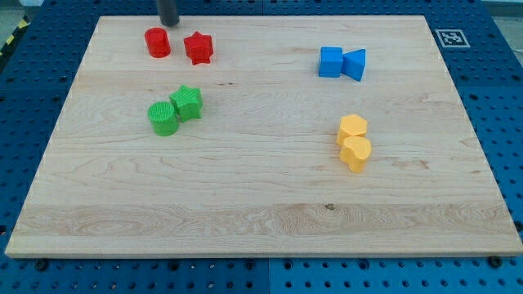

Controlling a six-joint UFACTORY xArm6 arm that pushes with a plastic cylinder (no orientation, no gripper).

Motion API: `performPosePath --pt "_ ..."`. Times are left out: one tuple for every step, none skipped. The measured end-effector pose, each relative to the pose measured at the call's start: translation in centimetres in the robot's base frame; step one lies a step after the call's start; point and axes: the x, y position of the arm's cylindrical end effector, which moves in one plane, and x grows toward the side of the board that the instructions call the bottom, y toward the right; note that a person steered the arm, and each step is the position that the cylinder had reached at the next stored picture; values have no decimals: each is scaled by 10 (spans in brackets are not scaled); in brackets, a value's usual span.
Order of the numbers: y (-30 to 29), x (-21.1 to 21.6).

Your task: Slide the red star diagonally to the top right of the green star

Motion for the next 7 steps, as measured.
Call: performPosePath --pt "7 17" --pt "22 23" --pt "41 37" --pt "51 59" --pt "64 73" --pt "78 92" --pt "83 103"
